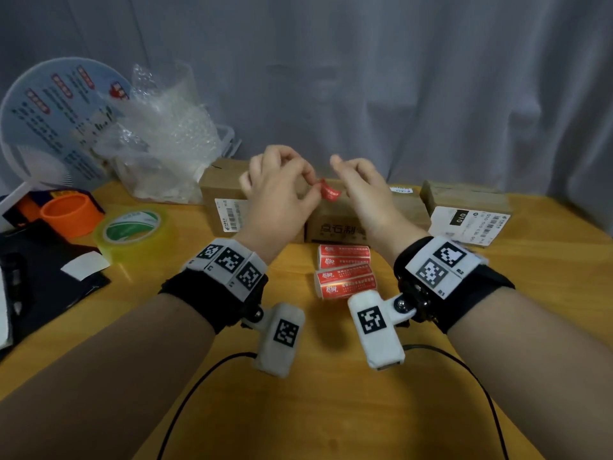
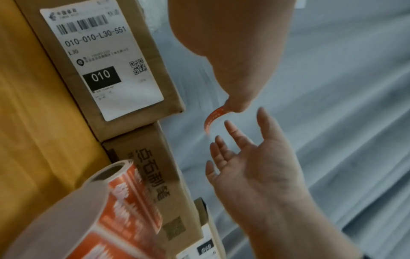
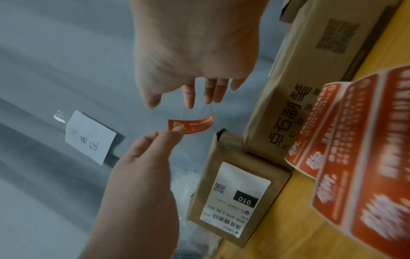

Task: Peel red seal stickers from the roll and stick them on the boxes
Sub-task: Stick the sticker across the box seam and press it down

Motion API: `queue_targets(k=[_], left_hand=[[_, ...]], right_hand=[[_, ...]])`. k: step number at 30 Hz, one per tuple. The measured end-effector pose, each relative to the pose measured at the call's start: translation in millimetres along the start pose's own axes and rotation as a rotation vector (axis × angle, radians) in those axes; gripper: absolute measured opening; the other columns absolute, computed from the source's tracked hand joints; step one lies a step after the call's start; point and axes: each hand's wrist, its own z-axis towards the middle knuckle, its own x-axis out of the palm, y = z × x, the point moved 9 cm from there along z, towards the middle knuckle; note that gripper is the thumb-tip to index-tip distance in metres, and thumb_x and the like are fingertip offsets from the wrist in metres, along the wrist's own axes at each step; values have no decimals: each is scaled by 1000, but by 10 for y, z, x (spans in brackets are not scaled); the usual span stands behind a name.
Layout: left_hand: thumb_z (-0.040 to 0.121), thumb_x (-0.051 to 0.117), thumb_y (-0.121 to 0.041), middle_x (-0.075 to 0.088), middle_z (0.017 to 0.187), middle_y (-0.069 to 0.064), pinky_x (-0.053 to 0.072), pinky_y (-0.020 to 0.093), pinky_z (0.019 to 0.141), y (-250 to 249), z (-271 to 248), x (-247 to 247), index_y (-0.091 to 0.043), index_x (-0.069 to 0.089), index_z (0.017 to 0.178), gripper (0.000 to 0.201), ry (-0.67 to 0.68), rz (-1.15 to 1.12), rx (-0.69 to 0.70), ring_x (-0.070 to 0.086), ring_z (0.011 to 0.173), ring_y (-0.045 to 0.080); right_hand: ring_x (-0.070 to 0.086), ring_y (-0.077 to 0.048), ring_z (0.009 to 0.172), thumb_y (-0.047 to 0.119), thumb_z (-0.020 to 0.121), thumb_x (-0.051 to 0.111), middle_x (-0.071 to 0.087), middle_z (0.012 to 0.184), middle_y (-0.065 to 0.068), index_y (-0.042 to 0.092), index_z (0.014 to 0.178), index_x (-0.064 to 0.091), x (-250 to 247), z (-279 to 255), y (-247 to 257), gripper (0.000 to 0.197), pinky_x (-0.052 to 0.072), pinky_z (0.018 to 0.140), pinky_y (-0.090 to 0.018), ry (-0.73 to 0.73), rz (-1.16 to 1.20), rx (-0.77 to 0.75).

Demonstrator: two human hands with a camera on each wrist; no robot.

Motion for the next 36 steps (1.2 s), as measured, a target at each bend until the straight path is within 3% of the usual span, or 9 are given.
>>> queue_targets(k=[3, 5, 8, 11, 15, 18, 21, 31, 36], left_hand=[[79, 67, -34, 44, 107, -8, 29, 32, 103, 237, 198, 4, -37, 55, 71, 15, 3, -318, -130, 40, 115, 13], [79, 68, -31, 49, 110, -1, 36, 36, 106, 404, 323, 21, -39, 55, 72, 17, -3, -509, -199, 47, 116, 19], [76, 67, -44, 57, 115, 9, 43, 48, 101, 626, 448, 43, -37, 60, 79, 11, 6, -645, -274, 54, 112, 24], [75, 66, -46, 58, 106, 4, 42, 53, 101, 791, 514, 60, -36, 59, 82, 14, 26, -665, -292, 54, 109, 27], [77, 67, -42, 56, 93, -6, 42, 45, 102, 944, 563, 54, -34, 59, 80, 13, 13, -791, -330, 52, 98, 20], [81, 67, -30, 52, 84, -4, 42, 34, 87, 981, 592, 58, -29, 58, 80, 10, -14, -910, -352, 47, 86, 15], [84, 66, -21, 51, 81, -6, 40, 26, 83, 957, 617, 57, -25, 57, 81, 11, -29, -938, -326, 46, 82, 12], [80, 68, -25, 56, 87, -4, 41, 34, 93, 953, 569, 77, -25, 61, 82, 7, -44, -985, -356, 48, 91, 18], [81, 65, -43, 58, 123, 2, 40, 39, 105, 1143, 640, -22, -25, 62, 113, 37, 78, -457, -276, 51, 119, 18]], right_hand=[[56, -9, 102, 61, 79, 58, 58, 114, 3, 25, 108, 57, 113, 204, -29, 46, 42, 79, -22, 50, -55, -14], [60, -10, 99, 49, 79, 66, 64, 110, 1, 18, 114, 59, 214, 331, -31, 46, 45, 80, -22, 108, -52, 0], [62, -10, 81, 28, 83, 68, 66, 83, 0, 9, 89, 67, 300, 491, 68, 19, 47, 75, -20, 94, 13, -33], [53, -5, 72, 24, 84, 67, 57, 69, 7, 19, 70, 61, 326, 641, 147, 15, 41, 71, -18, 12, 112, -52], [55, -4, 80, 25, 83, 68, 60, 84, 5, 14, 88, 64, 432, 753, 168, 13, 40, 70, -16, 15, 121, -26], [56, -2, 82, 28, 82, 69, 64, 86, 4, 7, 97, 66, 521, 760, 138, 26, 43, 77, -15, 42, 129, 6], [55, 0, 76, 26, 83, 68, 63, 79, 7, 7, 95, 67, 542, 752, 129, 23, 42, 71, -13, 18, 130, 15], [50, -3, 69, 19, 83, 67, 56, 71, 5, 17, 71, 60, 592, 731, 127, 14, 39, 68, -18, -116, 286, 21], [48, -2, 65, 20, 85, 65, 54, 67, 5, 16, 70, 60, 512, 810, 226, 17, 39, 59, -6, -115, 187, -80]])
